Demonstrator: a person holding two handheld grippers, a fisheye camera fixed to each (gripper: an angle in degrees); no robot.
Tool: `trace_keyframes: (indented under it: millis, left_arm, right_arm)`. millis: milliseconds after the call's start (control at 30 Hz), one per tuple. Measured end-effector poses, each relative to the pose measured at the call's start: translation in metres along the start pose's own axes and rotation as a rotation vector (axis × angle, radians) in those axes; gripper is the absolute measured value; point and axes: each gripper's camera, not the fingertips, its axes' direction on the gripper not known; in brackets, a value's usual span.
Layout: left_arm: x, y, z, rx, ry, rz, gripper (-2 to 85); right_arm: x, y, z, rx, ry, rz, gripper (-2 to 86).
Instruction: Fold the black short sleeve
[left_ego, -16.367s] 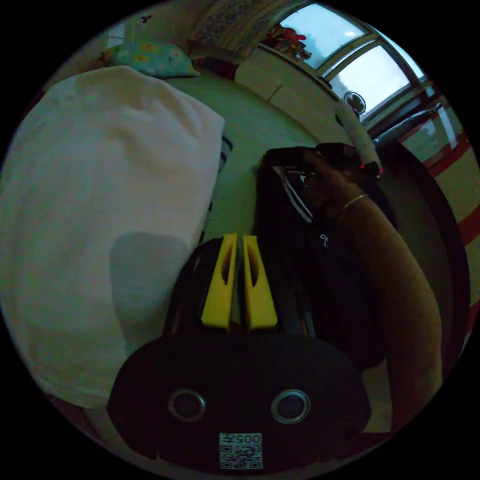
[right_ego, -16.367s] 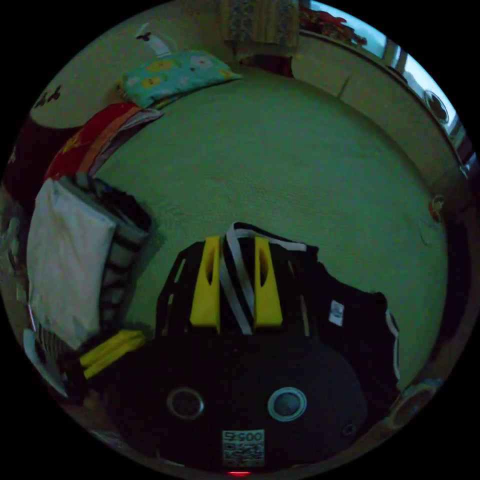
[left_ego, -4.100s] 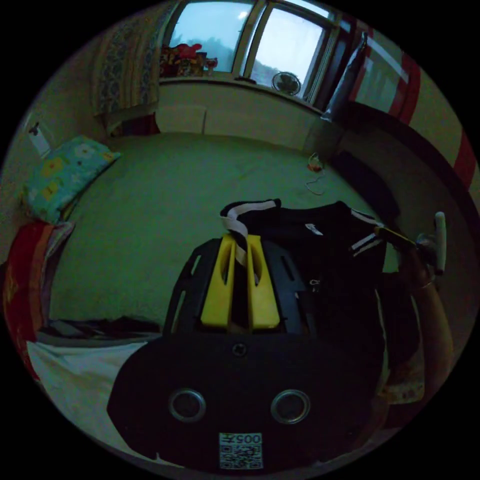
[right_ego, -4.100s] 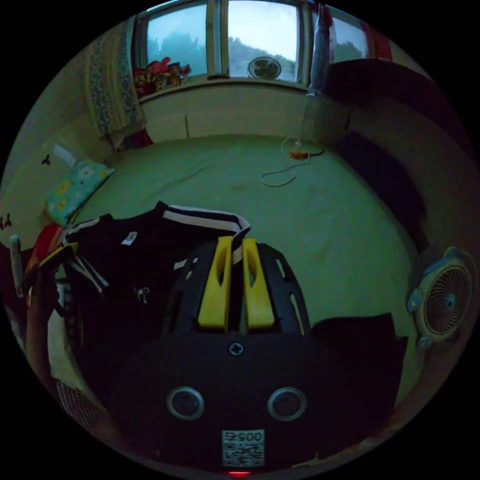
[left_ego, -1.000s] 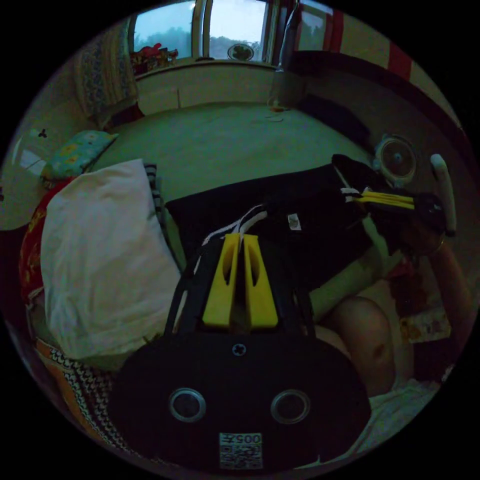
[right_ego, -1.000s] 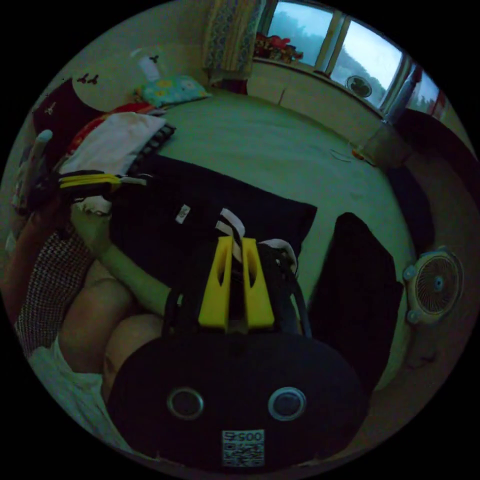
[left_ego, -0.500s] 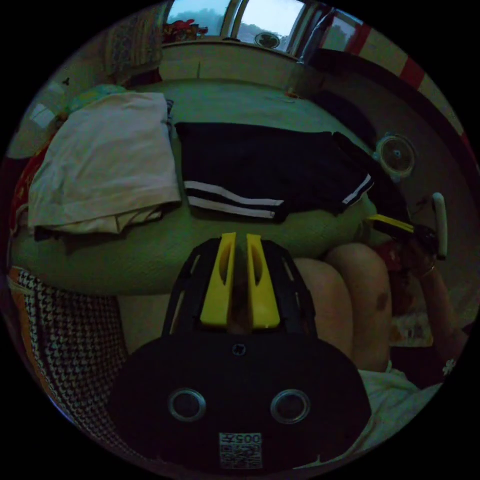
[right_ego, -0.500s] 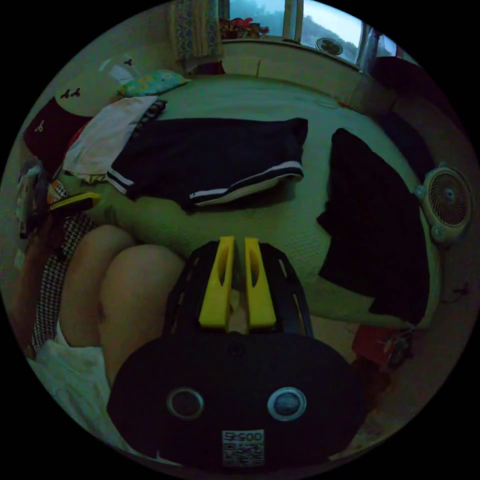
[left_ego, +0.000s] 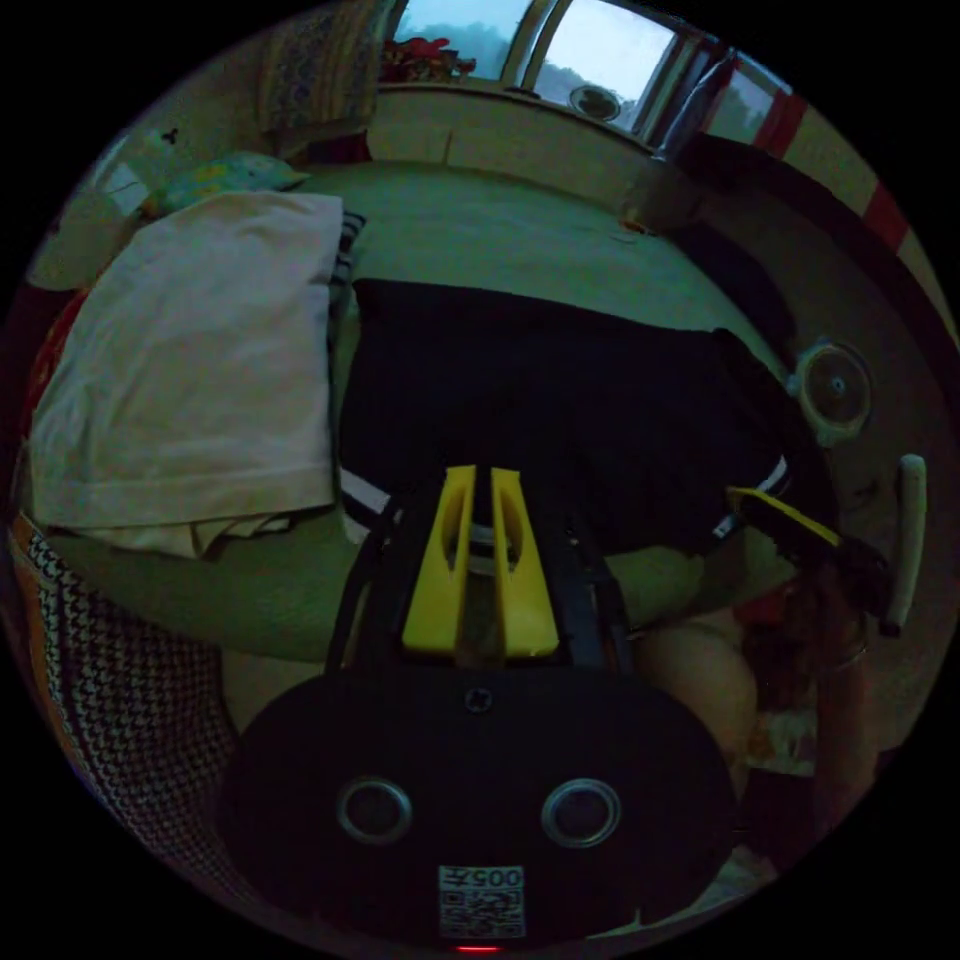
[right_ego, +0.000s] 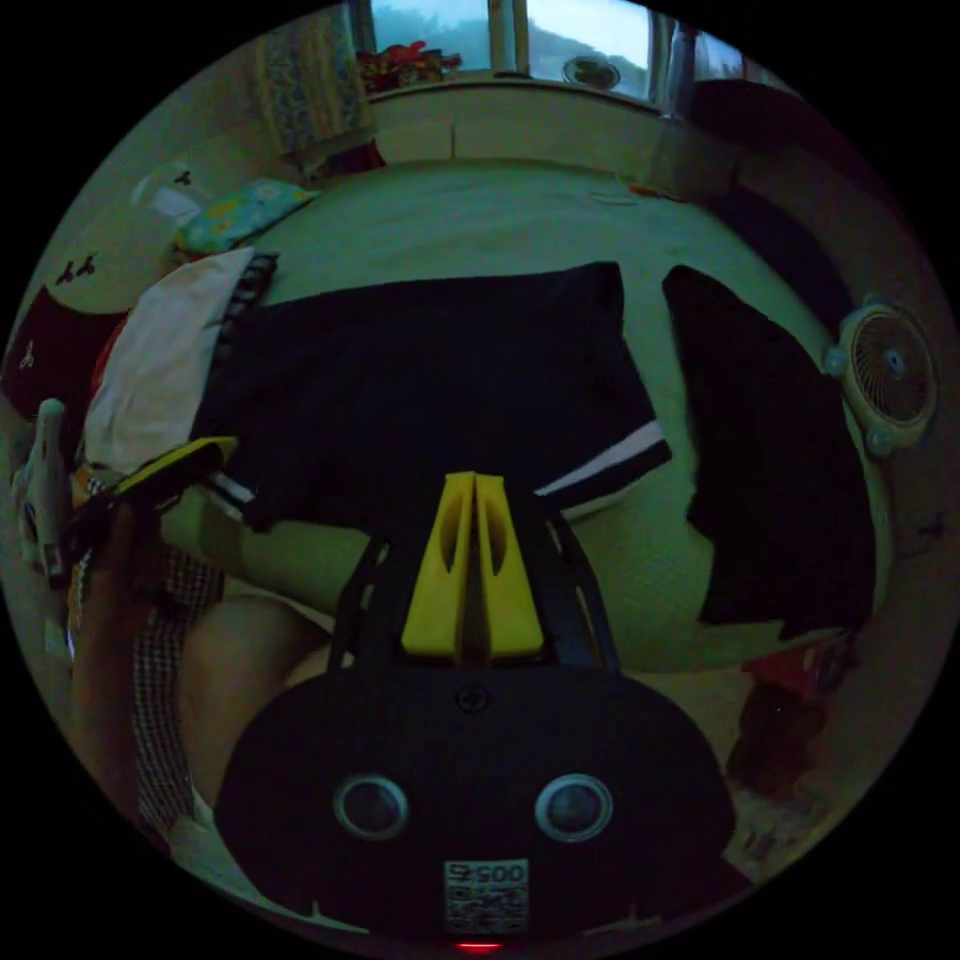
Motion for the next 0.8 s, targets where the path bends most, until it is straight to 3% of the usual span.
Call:
trace_keyframes:
  millis: [333,567,800]
  left_arm:
    - [0.016,-0.003,0.039,-0.046,0.018,-0.033,4.0]
    - [0.050,-0.006,0.051,-0.050,-0.121,-0.007,3.5]
    - [0.075,-0.008,0.060,-0.042,-0.180,0.033,2.9]
  right_arm:
    - [0.002,0.006,0.030,0.010,-0.050,0.034,-1.6]
    - [0.001,0.009,0.041,0.011,-0.072,0.037,-1.7]
    - [-0.016,0.018,0.048,0.054,0.034,-0.030,-1.6]
